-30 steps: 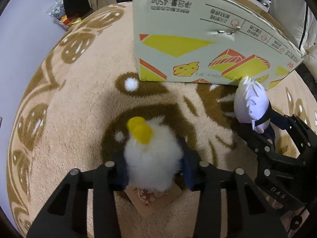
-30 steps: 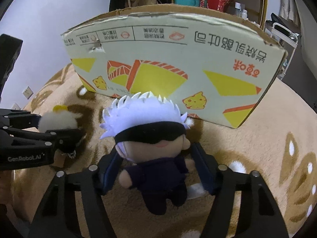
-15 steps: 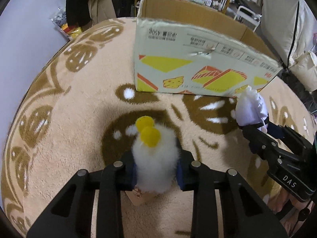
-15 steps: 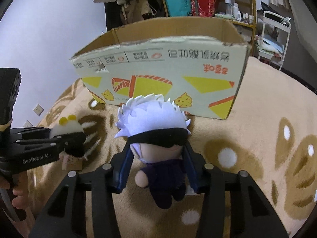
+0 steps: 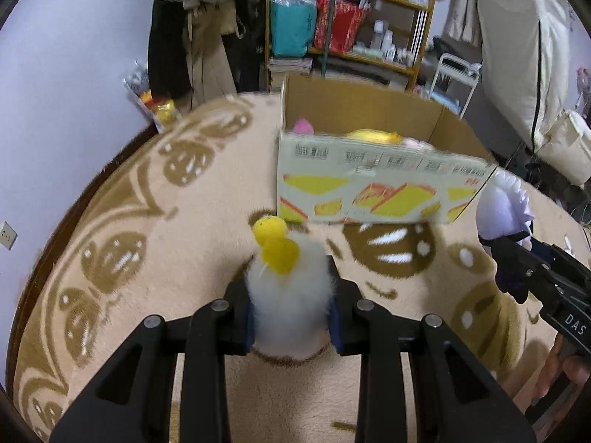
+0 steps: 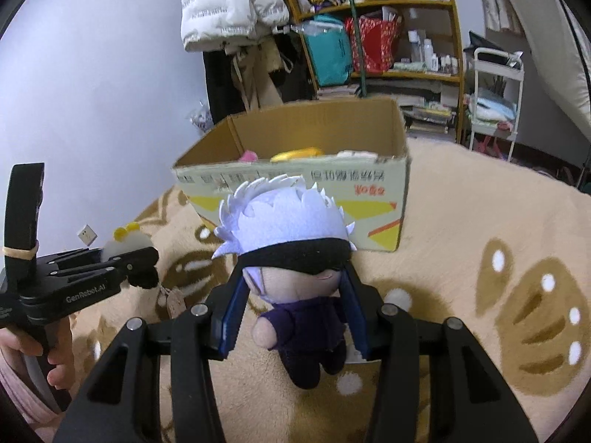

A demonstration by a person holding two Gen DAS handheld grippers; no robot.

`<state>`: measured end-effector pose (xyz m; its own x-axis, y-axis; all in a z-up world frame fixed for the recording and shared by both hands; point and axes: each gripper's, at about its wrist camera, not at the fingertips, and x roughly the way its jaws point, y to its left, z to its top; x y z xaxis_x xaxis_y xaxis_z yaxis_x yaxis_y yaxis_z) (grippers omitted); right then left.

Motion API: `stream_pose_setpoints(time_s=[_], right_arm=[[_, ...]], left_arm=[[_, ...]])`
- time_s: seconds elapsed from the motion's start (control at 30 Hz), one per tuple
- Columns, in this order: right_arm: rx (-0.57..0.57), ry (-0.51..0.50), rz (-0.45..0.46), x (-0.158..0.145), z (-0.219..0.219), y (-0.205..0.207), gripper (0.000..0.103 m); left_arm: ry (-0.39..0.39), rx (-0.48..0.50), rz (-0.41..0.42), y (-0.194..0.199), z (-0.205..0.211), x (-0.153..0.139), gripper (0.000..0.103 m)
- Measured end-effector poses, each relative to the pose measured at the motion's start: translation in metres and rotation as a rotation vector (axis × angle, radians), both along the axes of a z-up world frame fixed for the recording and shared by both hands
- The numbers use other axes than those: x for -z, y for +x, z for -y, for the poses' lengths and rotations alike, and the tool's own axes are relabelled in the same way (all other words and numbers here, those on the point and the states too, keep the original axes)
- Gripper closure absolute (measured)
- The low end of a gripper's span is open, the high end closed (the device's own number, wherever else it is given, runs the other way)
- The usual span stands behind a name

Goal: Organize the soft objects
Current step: 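Lift both plushes over the box and open both grippers to drop them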

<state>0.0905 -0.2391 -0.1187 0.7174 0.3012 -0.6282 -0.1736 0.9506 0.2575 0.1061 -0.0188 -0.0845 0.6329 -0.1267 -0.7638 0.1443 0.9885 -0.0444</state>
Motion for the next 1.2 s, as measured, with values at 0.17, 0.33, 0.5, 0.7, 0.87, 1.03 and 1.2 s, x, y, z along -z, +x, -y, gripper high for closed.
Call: stream_pose_setpoints(time_s=[0.17, 0.33, 0.5, 0.7, 0.87, 1.03, 1.2], right_arm=[[0.017, 0.006, 0.044, -0.017, 0.006, -0.010, 0.052], [0.027, 0.012, 0.095, -0.028, 0.010, -0.014, 0.052], [0.036, 0.019, 0.132, -0.036, 0.014, -0.011, 0.052], [0.023, 0.013, 0.174, -0.049, 0.015, -0.001, 0.052], [0.001, -0.028, 0.200, -0.062, 0.017, 0.012, 0.052], [-0.002, -0.067, 0.229, -0.074, 0.020, 0.028, 0.052], [-0.003, -0.094, 0.245, -0.084, 0.018, 0.050, 0.051]], left_arm=[[-0.006, 0.009, 0.119, -0.014, 0.001, -0.025, 0.074], [-0.011, 0.006, 0.234, -0.023, 0.001, -0.047, 0.074], [-0.027, 0.023, 0.309, -0.024, 0.004, -0.065, 0.074], [-0.034, 0.047, 0.368, -0.013, 0.012, -0.088, 0.074], [-0.046, 0.075, 0.432, 0.002, 0.020, -0.113, 0.074], [-0.055, 0.076, 0.481, 0.026, 0.030, -0.131, 0.074], [-0.040, 0.083, 0.503, 0.049, 0.045, -0.136, 0.073]])
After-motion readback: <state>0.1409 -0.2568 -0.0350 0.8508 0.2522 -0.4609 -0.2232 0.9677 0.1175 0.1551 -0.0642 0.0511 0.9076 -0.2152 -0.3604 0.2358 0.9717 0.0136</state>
